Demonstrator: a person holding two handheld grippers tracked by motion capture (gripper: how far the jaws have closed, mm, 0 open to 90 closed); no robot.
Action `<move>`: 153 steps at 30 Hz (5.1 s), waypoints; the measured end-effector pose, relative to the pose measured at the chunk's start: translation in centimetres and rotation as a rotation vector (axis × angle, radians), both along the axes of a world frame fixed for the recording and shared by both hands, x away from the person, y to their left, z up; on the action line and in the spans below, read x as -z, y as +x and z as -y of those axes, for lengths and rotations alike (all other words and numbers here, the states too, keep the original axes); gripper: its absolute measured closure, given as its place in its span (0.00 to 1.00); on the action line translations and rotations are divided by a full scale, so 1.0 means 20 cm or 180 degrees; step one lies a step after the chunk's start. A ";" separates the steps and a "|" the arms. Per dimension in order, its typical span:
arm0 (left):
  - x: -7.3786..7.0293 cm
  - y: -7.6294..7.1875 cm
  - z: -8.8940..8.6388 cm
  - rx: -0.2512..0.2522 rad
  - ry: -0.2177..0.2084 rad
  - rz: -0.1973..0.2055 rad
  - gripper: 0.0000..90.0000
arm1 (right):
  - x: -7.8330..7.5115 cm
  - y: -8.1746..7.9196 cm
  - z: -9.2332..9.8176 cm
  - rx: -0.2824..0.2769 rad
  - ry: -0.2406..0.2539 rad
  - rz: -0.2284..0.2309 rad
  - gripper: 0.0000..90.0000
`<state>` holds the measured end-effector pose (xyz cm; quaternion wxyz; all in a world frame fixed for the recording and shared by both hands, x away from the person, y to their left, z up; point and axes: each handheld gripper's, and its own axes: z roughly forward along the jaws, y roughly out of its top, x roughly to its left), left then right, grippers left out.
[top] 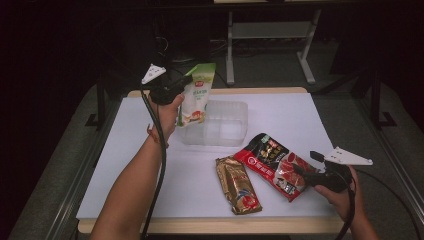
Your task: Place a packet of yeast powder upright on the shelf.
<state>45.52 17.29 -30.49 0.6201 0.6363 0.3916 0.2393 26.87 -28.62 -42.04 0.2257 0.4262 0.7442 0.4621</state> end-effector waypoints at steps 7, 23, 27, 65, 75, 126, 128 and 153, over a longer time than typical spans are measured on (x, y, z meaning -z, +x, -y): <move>0.08 0.06 0.02 -0.0040 -0.0175 -0.0024 1.00 | 0.01 0.00 0.00 -0.0017 -0.0004 -0.0014 0.22; 0.27 -0.03 -0.07 0.0252 -0.0022 -0.0034 1.00 | 0.01 0.01 -0.02 -0.0046 -0.0040 -0.0027 0.22; 0.29 -0.06 -0.12 0.0312 0.0034 -0.0023 1.00 | 0.01 0.01 -0.02 -0.0057 -0.0048 -0.0032 0.22; 0.28 -0.50 -0.32 0.0683 0.0940 0.0062 0.36 | 0.01 -0.01 -0.07 -0.0122 -0.0226 -0.0065 0.23; 0.37 -0.67 -0.30 0.1246 0.0959 -0.0316 0.29 | 0.01 -0.05 -0.06 -0.0060 -0.0330 -0.0058 0.23; 0.77 -0.41 0.34 0.2055 0.0959 -0.1461 0.27 | 0.04 -0.16 -0.02 0.0004 -0.0517 -0.0129 0.23; 0.78 -0.41 0.37 0.2098 0.0959 -0.1467 0.26 | 0.04 -0.16 -0.02 -0.0002 -0.0513 -0.0132 0.23; 0.70 -0.47 0.31 0.1975 0.0841 -0.1222 0.97 | 0.04 -0.14 -0.03 -0.0062 -0.0507 -0.0116 0.23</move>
